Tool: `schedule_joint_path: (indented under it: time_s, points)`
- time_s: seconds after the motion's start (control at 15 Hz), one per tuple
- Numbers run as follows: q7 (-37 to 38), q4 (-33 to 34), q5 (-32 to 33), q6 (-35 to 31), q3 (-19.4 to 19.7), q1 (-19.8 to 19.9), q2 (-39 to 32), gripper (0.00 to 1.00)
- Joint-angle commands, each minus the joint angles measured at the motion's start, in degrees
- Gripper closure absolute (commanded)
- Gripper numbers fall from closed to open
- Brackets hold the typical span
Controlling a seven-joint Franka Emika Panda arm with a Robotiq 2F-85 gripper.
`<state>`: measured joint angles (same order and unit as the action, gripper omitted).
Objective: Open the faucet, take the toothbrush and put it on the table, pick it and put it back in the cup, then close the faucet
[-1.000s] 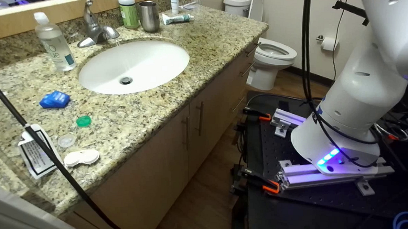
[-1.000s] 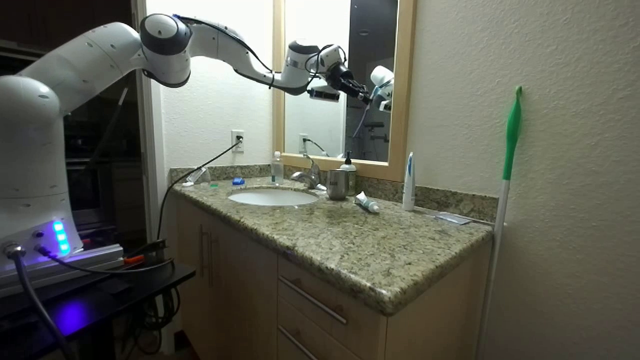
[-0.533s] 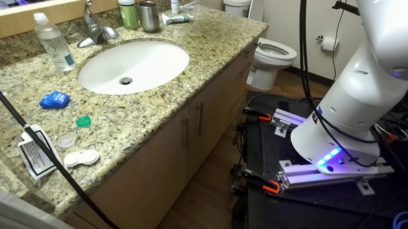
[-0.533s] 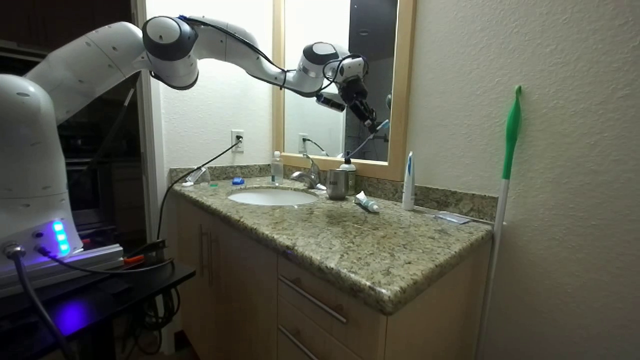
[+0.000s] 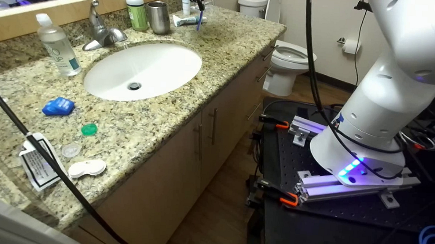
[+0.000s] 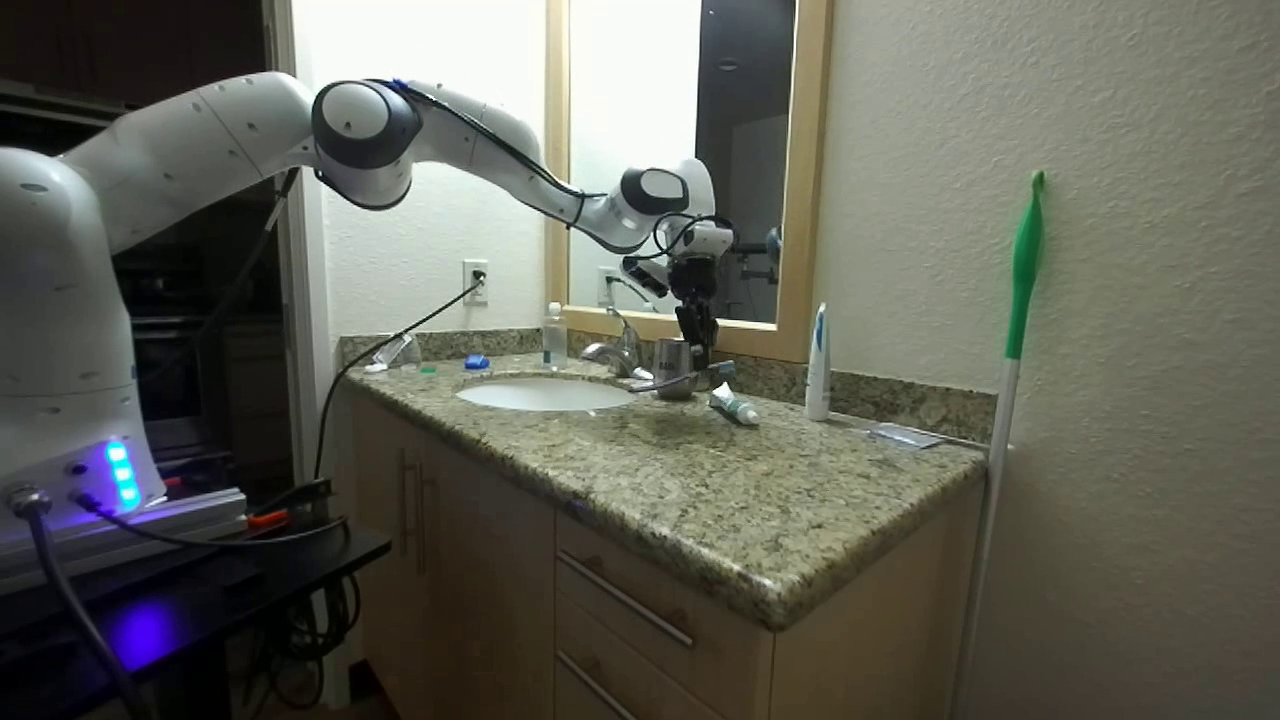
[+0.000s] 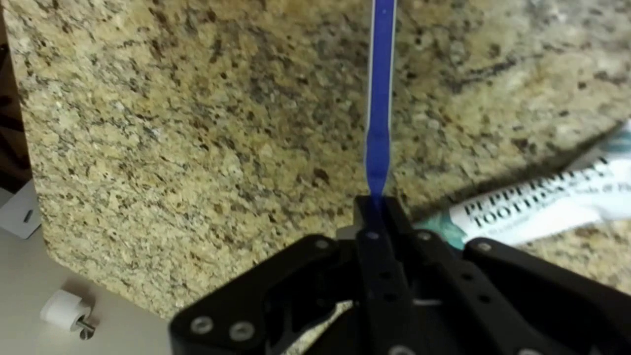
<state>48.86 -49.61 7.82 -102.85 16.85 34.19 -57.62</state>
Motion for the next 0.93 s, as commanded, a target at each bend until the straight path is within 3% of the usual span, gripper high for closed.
schedule_joint_path:
  time_s: [0.0, 0.2, 0.27, 0.33, 0.53, 0.6, 0.67, 0.8, 0.87]
  points:
    - [-9.6, 5.0, -2.9, 10.1, -0.2, 2.5, -2.8, 0.99]
    - [-15.7, 7.1, -2.0, 19.9, 0.7, 3.3, -4.0, 0.95]
    - [-16.3, 7.7, -1.2, 24.2, 1.6, 3.2, -4.1, 0.69]
    - [-13.1, 3.8, -1.2, 18.1, 0.7, 2.6, -2.3, 0.93]
    - [-14.6, 5.3, -1.2, 22.4, 1.4, 2.9, -2.8, 0.72]
    - [-14.6, 5.4, -1.2, 22.5, 1.4, 2.8, -2.9, 0.69]
    - [-14.7, 5.4, -1.2, 22.5, 1.4, 2.8, -2.9, 0.44]
    - [-12.9, 3.8, -4.4, 17.5, -0.2, 3.3, 0.8, 0.37]
    - [-12.2, 4.2, -6.1, 18.3, -0.7, 3.5, 2.6, 0.31]
